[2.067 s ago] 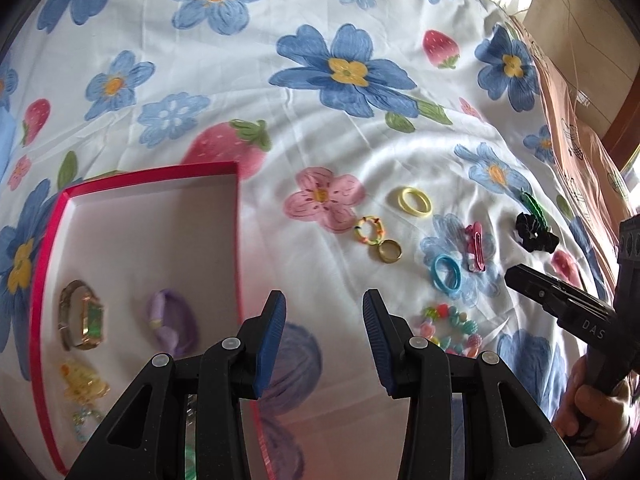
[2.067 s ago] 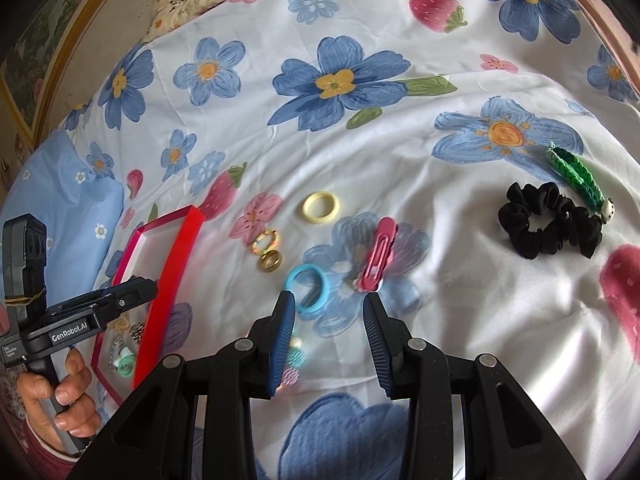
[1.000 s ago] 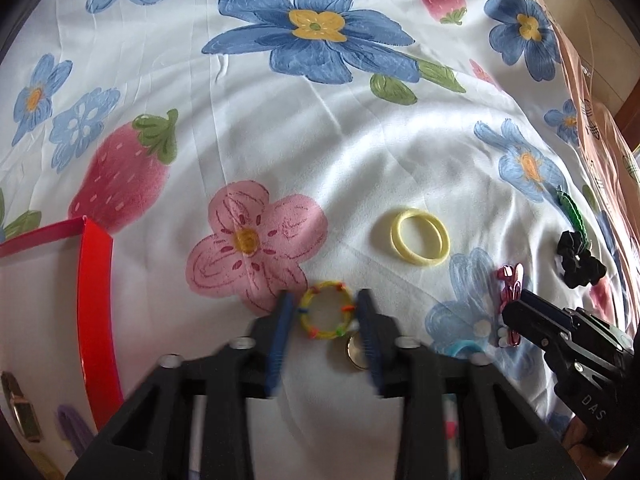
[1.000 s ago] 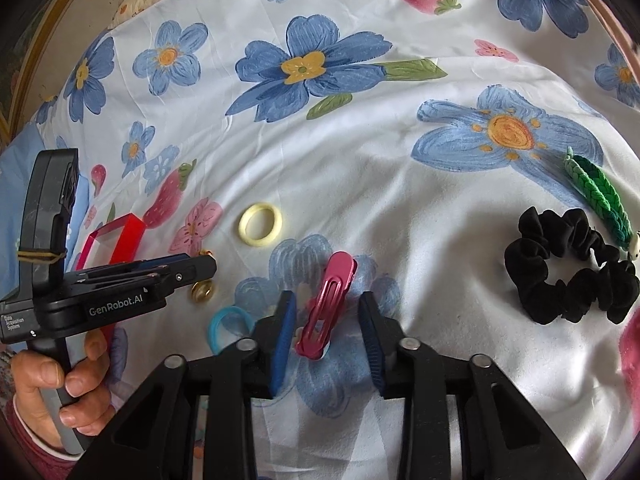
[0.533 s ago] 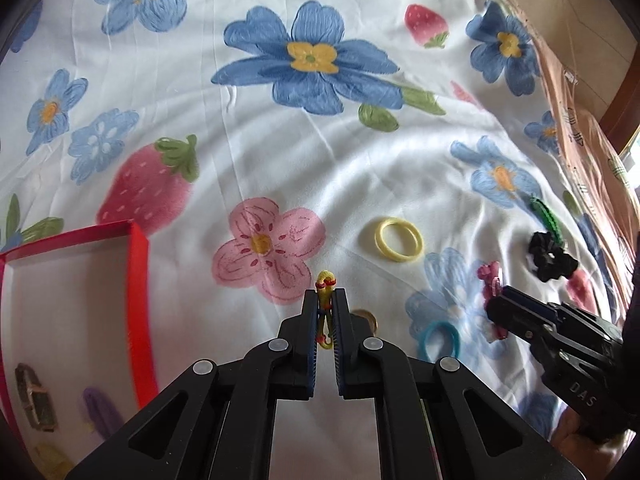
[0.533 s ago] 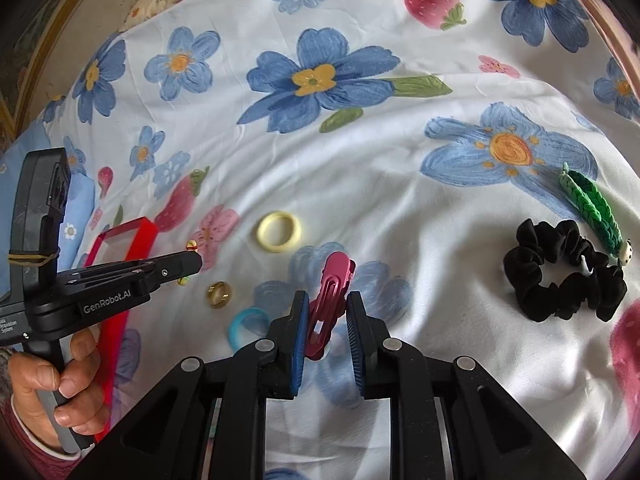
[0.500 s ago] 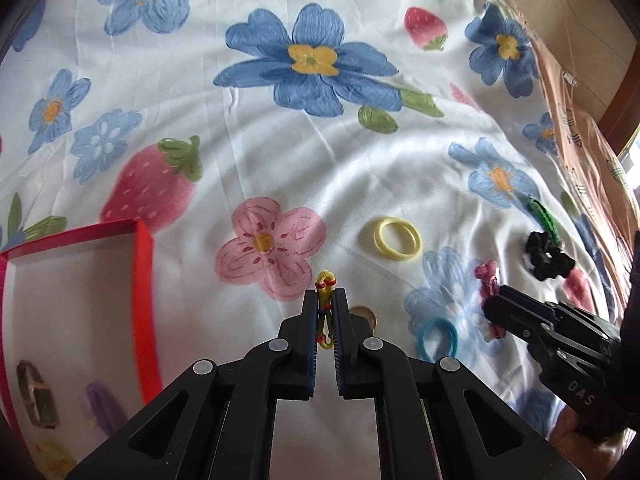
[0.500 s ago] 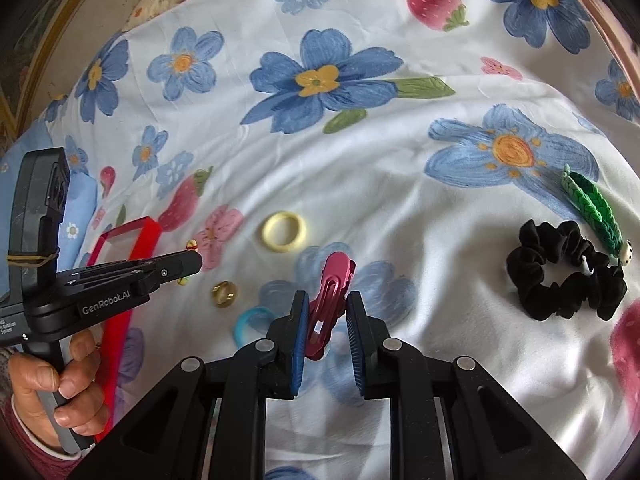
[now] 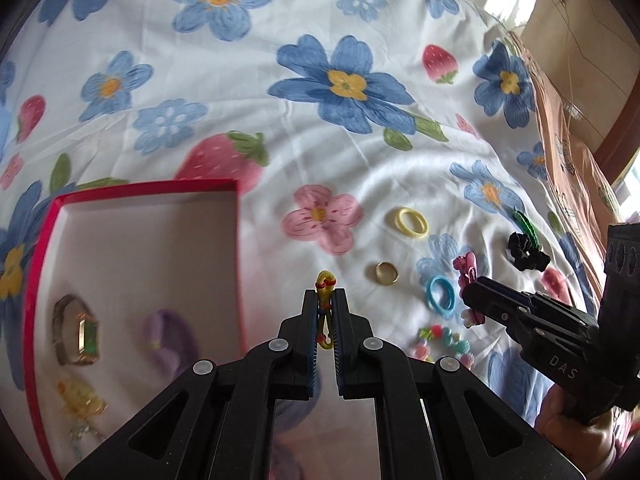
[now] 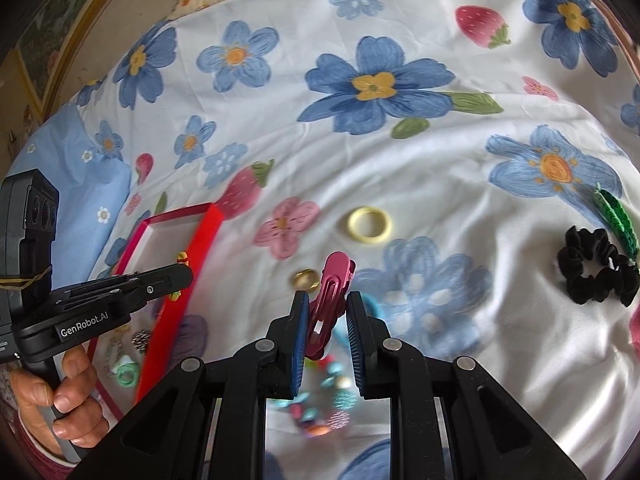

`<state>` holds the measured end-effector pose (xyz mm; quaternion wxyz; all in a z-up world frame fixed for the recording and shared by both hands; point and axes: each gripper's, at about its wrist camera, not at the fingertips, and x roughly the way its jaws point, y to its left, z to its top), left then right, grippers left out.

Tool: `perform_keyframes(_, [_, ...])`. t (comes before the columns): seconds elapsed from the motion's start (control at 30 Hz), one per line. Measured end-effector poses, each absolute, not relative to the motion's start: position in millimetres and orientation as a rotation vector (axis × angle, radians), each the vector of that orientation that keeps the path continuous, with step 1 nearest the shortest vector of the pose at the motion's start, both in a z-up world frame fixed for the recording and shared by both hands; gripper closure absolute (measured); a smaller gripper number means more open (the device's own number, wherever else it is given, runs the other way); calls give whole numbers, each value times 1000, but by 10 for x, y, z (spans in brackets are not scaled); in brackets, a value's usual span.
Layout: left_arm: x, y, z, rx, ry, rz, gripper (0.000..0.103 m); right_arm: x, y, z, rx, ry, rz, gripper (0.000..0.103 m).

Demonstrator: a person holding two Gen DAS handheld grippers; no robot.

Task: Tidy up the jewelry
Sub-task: 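Carry the beaded ring and pink hair clip into the red box and release both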

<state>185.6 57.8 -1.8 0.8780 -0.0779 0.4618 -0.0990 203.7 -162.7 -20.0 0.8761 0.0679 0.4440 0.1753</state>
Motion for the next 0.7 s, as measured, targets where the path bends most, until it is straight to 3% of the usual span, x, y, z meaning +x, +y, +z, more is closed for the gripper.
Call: perform_keyframes(0.7, [1141, 1522, 134, -249, 942, -44, 97, 1835, -702, -159, 84, 936, 555, 84])
